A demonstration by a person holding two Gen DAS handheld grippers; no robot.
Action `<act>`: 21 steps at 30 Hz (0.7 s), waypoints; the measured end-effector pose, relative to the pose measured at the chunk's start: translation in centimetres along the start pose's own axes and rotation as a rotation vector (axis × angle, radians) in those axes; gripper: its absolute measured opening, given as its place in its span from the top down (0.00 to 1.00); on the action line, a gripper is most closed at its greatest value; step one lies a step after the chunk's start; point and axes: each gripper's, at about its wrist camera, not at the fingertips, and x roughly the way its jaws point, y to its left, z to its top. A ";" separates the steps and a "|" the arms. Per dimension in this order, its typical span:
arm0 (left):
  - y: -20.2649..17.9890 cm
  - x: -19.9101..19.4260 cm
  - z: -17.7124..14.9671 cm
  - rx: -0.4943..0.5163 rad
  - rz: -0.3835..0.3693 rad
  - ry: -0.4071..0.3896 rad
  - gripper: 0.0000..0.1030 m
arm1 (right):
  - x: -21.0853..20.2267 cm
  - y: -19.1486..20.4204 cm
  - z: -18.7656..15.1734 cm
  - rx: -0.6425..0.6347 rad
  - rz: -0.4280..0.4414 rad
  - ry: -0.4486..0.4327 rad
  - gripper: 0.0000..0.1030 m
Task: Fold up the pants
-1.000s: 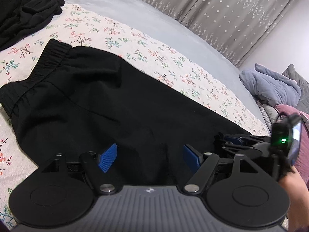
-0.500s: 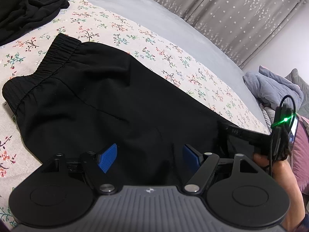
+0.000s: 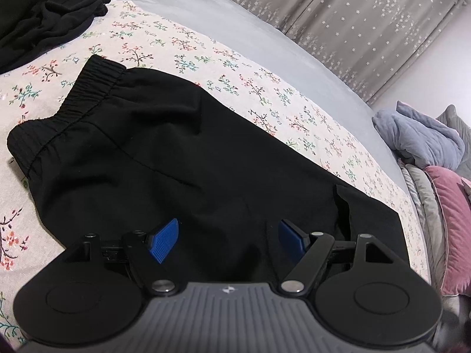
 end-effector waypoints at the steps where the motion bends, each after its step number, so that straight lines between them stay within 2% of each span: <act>1: -0.1 0.0 -0.1 0.009 0.005 -0.004 0.11 | -0.1 0.8 -1.0 -0.053 -0.029 0.003 0.55; 4: -0.3 0.1 -0.2 0.025 0.025 -0.014 0.11 | 1.3 2.1 -2.1 -0.169 -0.144 -0.008 0.55; 8: -0.2 0.0 -0.3 0.028 0.016 -0.010 0.11 | 2.2 3.1 -1.9 -0.245 -0.185 -0.045 0.62; 10: -0.3 -0.1 -0.2 0.035 0.015 -0.015 0.11 | 2.0 3.5 -1.7 -0.265 -0.207 -0.054 0.85; 13: -0.2 0.1 -0.2 0.033 0.018 -0.010 0.11 | 2.3 3.7 -1.8 -0.274 -0.217 -0.048 0.96; 21: 0.0 -0.1 -0.1 0.025 0.016 -0.014 0.11 | 0.6 4.4 -1.7 -0.253 -0.197 -0.127 0.98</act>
